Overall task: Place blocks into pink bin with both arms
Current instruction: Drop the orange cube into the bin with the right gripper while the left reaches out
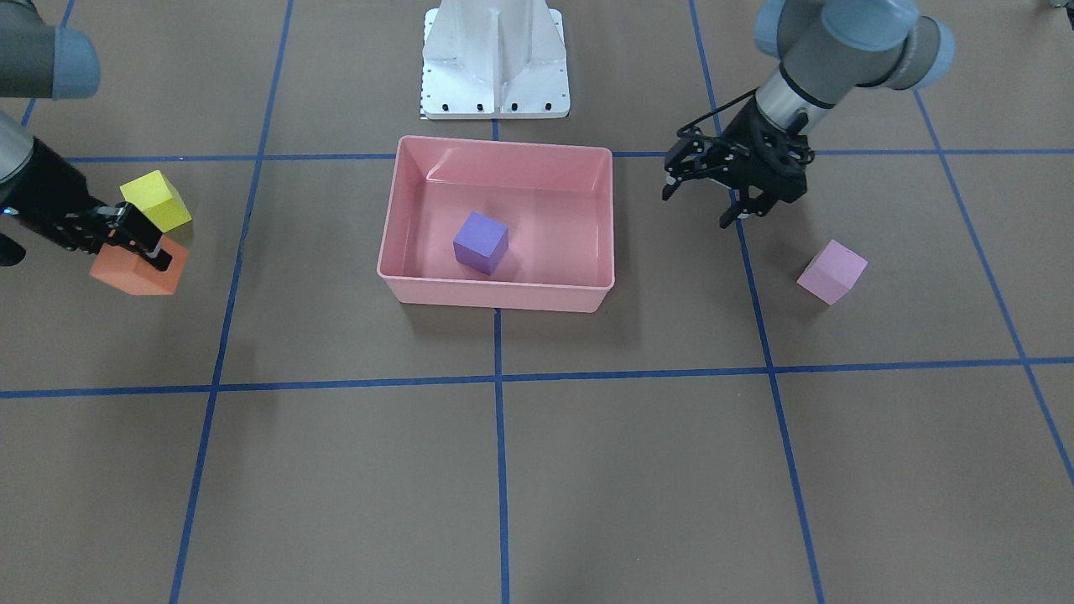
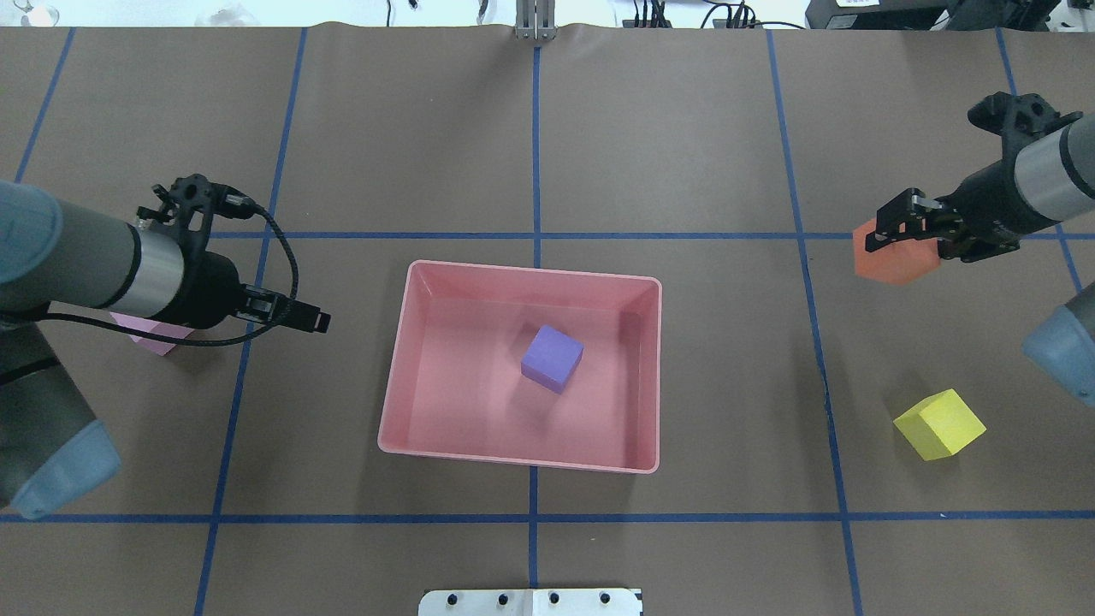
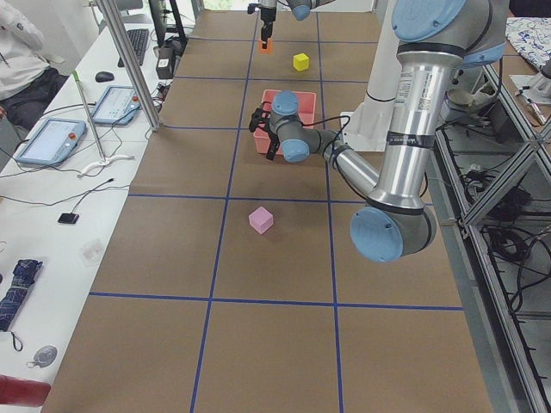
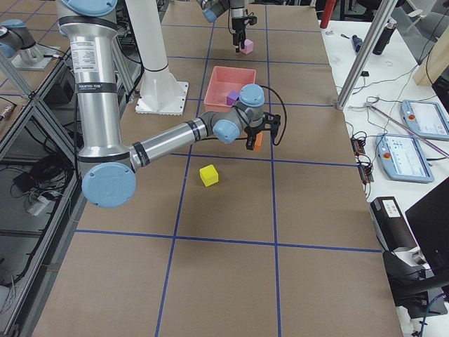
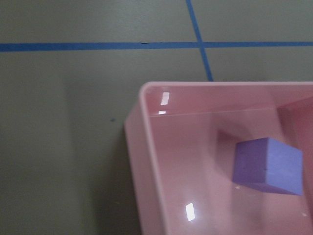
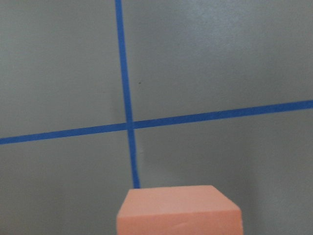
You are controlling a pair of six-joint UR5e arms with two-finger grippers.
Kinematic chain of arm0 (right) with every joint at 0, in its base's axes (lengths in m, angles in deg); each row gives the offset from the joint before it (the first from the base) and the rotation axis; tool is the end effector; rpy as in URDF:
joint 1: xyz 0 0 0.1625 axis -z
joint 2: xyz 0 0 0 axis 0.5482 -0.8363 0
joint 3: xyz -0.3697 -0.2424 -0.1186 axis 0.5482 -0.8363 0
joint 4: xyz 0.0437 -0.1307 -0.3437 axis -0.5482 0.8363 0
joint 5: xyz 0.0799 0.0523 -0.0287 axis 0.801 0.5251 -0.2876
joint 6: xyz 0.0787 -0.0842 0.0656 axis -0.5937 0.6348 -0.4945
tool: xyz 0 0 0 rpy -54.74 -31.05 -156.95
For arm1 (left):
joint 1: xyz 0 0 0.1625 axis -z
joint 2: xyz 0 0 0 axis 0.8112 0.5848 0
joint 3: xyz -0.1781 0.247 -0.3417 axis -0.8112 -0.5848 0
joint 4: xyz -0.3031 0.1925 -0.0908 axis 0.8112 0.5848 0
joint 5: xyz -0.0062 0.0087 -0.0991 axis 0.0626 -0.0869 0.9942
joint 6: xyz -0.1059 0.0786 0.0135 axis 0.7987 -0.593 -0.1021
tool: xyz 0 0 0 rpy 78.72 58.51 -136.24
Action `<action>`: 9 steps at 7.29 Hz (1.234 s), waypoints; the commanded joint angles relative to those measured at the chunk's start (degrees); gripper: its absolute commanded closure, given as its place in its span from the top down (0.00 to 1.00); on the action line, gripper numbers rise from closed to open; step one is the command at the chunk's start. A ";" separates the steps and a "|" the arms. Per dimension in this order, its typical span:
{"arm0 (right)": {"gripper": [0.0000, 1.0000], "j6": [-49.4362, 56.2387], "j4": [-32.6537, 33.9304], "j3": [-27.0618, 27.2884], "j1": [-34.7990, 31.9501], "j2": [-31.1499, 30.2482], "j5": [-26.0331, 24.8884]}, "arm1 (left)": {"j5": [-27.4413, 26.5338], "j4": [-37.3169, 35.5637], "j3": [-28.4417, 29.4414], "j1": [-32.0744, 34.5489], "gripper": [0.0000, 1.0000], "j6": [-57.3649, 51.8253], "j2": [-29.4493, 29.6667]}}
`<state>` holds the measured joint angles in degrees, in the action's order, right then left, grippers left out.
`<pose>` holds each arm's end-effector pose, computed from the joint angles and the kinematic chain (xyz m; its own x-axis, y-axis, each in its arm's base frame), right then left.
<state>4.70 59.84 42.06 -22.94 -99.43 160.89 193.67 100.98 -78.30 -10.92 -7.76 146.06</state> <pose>-0.2355 -0.4387 0.4612 0.5002 0.2344 0.8336 -0.2112 0.9666 -0.1451 0.3276 -0.3974 0.4143 0.4299 0.3600 -0.8280 -0.0325 0.9226 0.3843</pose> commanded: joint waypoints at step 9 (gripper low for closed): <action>1.00 -38.04 38.39 -3.04 38.52 39.50 -37.08 | 12.41 0.15 15.72 19.11 1.00 -38.15 -3.38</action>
<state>-33.47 94.48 38.80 14.68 -60.80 124.89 206.11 100.98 -63.34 7.99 -46.09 142.45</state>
